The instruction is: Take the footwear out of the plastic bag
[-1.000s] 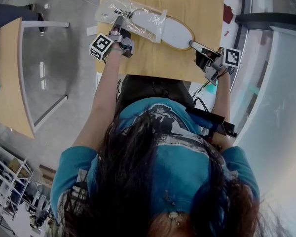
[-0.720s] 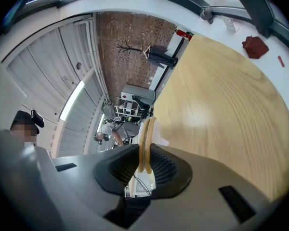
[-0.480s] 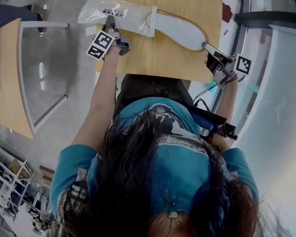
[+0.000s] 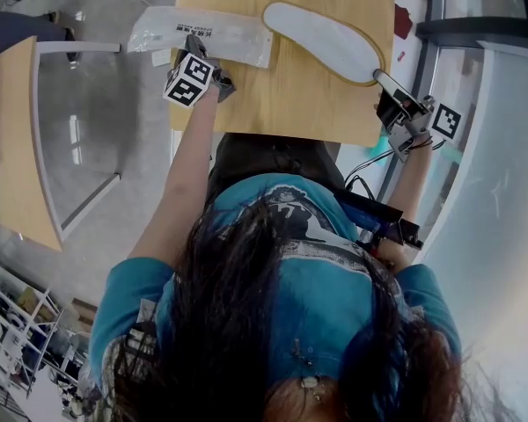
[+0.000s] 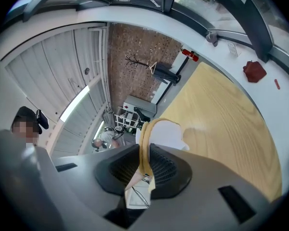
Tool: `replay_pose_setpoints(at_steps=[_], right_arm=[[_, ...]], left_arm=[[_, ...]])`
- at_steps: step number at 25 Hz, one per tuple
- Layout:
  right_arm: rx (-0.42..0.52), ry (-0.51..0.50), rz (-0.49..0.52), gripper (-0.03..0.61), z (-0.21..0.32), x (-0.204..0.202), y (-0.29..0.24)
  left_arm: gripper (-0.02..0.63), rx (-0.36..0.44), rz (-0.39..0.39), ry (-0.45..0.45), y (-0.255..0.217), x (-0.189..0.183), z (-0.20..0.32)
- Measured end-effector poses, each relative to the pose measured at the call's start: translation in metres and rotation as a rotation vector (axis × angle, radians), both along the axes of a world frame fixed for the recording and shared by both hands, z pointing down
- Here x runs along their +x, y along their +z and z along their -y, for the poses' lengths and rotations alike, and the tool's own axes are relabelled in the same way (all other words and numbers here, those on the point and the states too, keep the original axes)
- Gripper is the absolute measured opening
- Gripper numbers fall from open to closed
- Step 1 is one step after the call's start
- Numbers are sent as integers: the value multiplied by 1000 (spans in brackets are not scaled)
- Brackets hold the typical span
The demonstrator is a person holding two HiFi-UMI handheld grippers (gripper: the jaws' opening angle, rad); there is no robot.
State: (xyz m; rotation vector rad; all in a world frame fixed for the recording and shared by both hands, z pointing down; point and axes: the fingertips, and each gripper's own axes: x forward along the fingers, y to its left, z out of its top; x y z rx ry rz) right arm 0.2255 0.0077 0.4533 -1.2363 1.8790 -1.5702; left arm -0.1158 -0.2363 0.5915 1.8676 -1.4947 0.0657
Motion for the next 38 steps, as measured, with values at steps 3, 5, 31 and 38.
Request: replay_pose_setpoints(at_steps=[3,5,31,38], right_arm=[[96,21,43,71,11,-2,-23],[157,17,83,71,22,-7,-38],[-281,166,170,72,62,-71,137],[-315,134,35,74,56,-65,154]], left_arm=[[-3,-20,-17,-1,5,5,-5],[-3,-39,-44,16,9,16,-11],[133,-243,-220,239,29,137,-66],[339,-266,-114,409,17,136,-82]])
